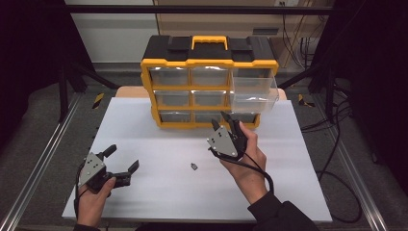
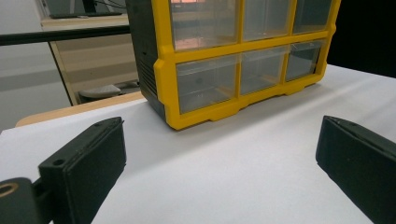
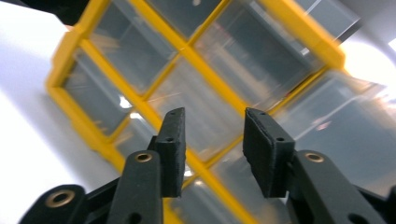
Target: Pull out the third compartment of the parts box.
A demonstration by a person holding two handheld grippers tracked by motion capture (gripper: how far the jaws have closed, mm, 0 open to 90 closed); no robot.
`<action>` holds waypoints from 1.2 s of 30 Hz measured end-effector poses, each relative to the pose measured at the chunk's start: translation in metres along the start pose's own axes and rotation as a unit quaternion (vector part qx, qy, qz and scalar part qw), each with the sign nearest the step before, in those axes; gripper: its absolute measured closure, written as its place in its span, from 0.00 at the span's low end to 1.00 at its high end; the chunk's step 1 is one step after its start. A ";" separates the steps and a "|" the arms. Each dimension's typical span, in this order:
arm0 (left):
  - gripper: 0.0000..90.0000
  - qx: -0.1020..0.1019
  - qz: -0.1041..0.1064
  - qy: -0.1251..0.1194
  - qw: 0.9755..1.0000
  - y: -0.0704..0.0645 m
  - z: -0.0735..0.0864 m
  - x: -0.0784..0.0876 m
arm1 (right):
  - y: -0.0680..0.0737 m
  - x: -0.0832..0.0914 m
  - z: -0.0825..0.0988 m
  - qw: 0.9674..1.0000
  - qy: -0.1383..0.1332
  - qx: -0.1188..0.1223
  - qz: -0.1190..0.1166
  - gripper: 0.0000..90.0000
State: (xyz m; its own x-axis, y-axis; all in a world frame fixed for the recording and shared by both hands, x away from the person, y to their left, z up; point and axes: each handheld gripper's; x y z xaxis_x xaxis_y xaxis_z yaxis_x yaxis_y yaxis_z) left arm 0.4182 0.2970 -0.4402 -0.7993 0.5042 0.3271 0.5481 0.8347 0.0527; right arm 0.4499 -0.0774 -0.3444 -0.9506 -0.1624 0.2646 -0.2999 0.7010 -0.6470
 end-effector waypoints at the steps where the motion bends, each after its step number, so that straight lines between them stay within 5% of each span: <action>1: 0.02 0.000 -0.001 -0.001 1.000 0.000 0.000 0.000 | 0.001 -0.001 0.001 1.000 0.002 -0.010 -0.010 0.64; 7: 0.02 0.003 0.000 -0.005 1.000 0.001 -0.001 0.000 | 0.005 -0.006 0.005 0.997 0.014 -0.047 -0.052 0.59; 14: 0.02 0.008 -0.002 -0.006 1.000 0.002 -0.001 0.001 | 0.010 -0.014 0.007 0.990 0.031 -0.086 -0.105 0.51; 21: 0.02 0.007 -0.002 -0.009 1.000 0.003 -0.002 0.002 | 0.014 -0.020 0.010 0.980 0.056 -0.123 -0.148 0.42; 27: 0.02 0.005 -0.003 -0.018 1.000 0.003 -0.006 0.002 | 0.028 -0.031 0.015 0.963 0.072 -0.155 -0.206 0.18; 31: 0.02 0.009 -0.004 -0.020 1.000 0.003 -0.006 0.002 | 0.035 -0.032 0.015 0.963 0.089 -0.151 -0.207 0.15; 32: 0.02 0.007 -0.003 -0.018 1.000 0.003 -0.006 0.002 | 0.038 -0.033 0.018 0.959 0.087 -0.165 -0.215 0.15; 33: 0.02 0.006 -0.003 -0.019 1.000 0.002 -0.006 0.003 | 0.038 -0.033 0.018 0.959 0.087 -0.165 -0.215 0.15; 34: 0.01 0.009 -0.003 -0.024 1.000 0.002 -0.006 0.004 | 0.039 -0.035 0.023 0.946 0.088 -0.197 -0.244 0.13; 35: 0.01 0.009 -0.003 -0.024 1.000 0.002 -0.006 0.004 | 0.039 -0.035 0.023 0.946 0.088 -0.197 -0.244 0.13; 36: 0.01 0.009 -0.003 -0.024 1.000 0.002 -0.006 0.004 | 0.041 -0.038 0.027 0.934 0.095 -0.218 -0.267 0.12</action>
State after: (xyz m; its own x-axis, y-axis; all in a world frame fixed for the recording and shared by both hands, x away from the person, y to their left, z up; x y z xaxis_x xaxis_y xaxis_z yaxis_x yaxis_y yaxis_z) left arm 0.4181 0.2993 -0.4329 -0.8132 0.5096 0.2810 0.5397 0.8410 0.0369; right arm 0.4719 -0.0613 -0.4004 -0.6310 -0.4732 0.6148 -0.6268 0.7779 -0.0445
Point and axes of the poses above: each handheld gripper's, and its own axes: x roughly backward along the jaws, z roughly out of its underside, y roughly to its left, and after that the axes turned 10 degrees about y, right-handed
